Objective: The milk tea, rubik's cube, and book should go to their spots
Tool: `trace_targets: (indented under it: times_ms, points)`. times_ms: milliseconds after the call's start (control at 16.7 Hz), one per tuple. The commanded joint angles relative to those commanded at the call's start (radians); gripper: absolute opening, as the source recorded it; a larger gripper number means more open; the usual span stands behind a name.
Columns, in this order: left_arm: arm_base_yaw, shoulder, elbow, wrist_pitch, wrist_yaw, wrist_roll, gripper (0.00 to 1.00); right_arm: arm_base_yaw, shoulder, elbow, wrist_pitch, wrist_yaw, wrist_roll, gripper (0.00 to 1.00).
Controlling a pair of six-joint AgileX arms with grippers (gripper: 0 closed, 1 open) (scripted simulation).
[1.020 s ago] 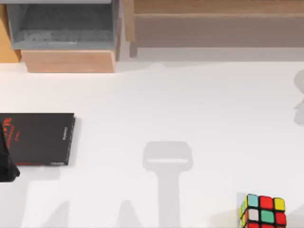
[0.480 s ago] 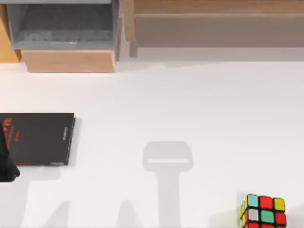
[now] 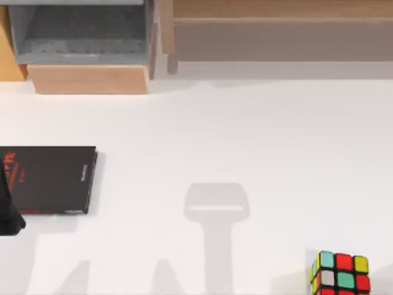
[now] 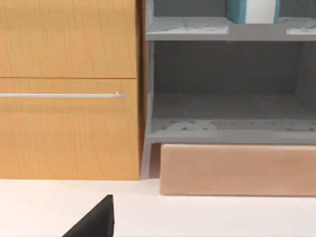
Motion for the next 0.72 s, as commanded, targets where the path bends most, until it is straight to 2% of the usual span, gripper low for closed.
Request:
trace_targets:
  times_ms: [600,720]
  points:
    - [0.0,0.0,0.0,0.0,0.0,0.0,1.0,0.0,0.0,0.0,0.0,0.0,0.0,0.98]
    - [0.0,0.0,0.0,0.0,0.0,0.0,1.0,0.0,0.0,0.0,0.0,0.0,0.0,1.0]
